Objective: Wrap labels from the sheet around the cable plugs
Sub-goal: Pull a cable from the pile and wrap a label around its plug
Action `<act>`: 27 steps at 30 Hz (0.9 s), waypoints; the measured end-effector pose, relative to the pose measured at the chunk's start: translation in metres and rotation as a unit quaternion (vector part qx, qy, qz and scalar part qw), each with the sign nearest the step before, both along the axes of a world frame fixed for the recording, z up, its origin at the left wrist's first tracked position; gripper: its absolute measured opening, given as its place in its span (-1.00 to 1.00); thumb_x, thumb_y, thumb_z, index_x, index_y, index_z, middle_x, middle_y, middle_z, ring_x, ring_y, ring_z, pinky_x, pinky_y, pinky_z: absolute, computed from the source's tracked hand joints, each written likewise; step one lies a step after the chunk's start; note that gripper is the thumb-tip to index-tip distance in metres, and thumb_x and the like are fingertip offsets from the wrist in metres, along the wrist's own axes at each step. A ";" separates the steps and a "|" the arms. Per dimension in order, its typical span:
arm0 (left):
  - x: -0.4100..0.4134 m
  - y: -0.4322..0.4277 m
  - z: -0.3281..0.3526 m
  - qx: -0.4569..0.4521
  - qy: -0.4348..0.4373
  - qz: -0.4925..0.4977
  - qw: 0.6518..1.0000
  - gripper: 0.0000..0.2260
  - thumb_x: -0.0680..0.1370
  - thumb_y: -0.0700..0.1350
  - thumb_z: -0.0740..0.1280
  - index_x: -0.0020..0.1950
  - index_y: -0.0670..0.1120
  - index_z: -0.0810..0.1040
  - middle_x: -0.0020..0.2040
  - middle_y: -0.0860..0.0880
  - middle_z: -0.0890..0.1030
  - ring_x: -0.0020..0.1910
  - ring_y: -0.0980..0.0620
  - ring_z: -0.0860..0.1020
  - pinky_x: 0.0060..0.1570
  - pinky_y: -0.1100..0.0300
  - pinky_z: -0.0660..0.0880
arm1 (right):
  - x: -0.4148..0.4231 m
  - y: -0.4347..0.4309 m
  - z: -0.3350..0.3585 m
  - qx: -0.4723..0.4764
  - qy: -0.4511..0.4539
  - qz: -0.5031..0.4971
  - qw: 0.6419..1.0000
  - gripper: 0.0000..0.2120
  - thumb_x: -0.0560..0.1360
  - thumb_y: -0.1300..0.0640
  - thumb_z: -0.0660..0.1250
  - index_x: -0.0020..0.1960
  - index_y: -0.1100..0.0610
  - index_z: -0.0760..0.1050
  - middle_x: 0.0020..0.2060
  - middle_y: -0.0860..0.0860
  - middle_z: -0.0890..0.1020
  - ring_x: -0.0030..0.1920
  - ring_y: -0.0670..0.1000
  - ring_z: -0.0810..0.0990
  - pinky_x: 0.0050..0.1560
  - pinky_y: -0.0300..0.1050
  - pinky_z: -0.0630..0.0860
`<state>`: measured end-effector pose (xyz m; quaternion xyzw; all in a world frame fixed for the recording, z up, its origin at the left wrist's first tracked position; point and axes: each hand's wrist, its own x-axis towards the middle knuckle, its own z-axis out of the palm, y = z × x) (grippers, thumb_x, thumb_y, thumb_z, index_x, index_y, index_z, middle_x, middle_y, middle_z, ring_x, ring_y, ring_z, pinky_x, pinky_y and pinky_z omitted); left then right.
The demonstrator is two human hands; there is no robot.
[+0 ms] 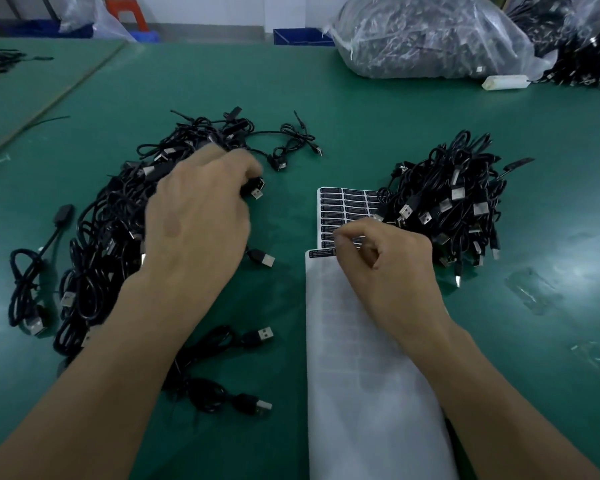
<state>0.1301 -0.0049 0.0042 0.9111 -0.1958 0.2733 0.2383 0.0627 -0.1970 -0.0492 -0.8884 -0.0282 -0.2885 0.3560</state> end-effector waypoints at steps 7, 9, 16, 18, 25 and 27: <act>-0.013 -0.017 0.008 -0.114 0.132 -0.288 0.941 -0.63 0.45 -0.32 0.45 0.12 0.09 0.62 -0.01 0.05 0.52 -0.09 0.08 0.59 -0.08 0.11 0.58 | -0.001 0.001 0.007 0.174 0.047 0.043 0.983 -0.67 0.52 -0.06 0.36 0.23 0.05 0.60 -0.42 -0.10 0.52 -0.36 -0.17 0.47 -0.26 -0.27 0.42; -0.015 -0.017 0.010 -0.158 0.235 -0.323 0.903 -0.61 0.41 -0.29 0.47 0.13 0.10 0.61 -0.01 0.04 0.53 -0.17 -0.04 0.65 -0.16 -0.08 0.62 | -0.002 0.000 0.011 0.265 0.066 0.082 0.958 -0.72 0.53 -0.07 0.33 0.18 0.00 0.61 -0.33 -0.10 0.62 -0.30 -0.15 0.56 -0.25 -0.29 0.46; -0.010 -0.008 0.011 -0.173 0.361 -0.366 0.840 -0.59 0.42 -0.40 0.42 0.15 0.00 0.60 -0.02 0.00 0.73 -0.20 -0.02 0.63 -0.09 0.05 0.62 | 0.001 -0.004 0.022 0.464 0.093 0.079 0.877 -0.75 0.58 0.19 0.36 0.25 0.05 0.52 -0.17 0.11 0.72 -0.33 -0.12 0.60 -0.54 -0.35 0.26; -0.010 -0.008 0.011 -0.139 0.354 -0.343 0.859 -0.60 0.47 -0.45 0.37 0.13 0.01 0.62 -0.07 0.01 0.74 -0.20 -0.21 0.62 -0.14 -0.09 0.60 | 0.001 -0.006 0.023 0.482 0.091 0.078 0.868 -0.83 0.57 0.21 0.37 0.14 0.04 0.58 -0.21 0.03 0.71 -0.34 -0.11 0.58 -0.53 -0.31 0.23; -0.015 -0.010 0.018 -0.118 0.364 -0.295 0.876 -0.83 0.39 -0.16 0.34 -0.05 -0.01 0.62 -0.29 0.02 0.71 -0.38 -0.13 0.46 -0.35 0.13 0.38 | -0.001 -0.010 0.025 0.501 0.082 0.109 0.855 -0.92 0.44 0.15 0.41 -0.10 0.02 0.65 -0.28 0.03 0.67 -0.36 -0.07 0.57 -0.55 -0.31 0.25; -0.018 -0.012 0.019 -0.117 0.369 -0.284 0.877 -0.87 0.43 -0.02 0.36 -0.10 -0.05 0.57 -0.32 0.01 0.71 -0.39 -0.23 0.44 -0.35 0.01 0.38 | 0.001 -0.010 0.023 0.501 0.081 0.111 0.855 -0.88 0.41 0.23 0.39 -0.12 0.05 0.65 -0.30 0.06 0.67 -0.37 -0.06 0.58 -0.52 -0.28 0.32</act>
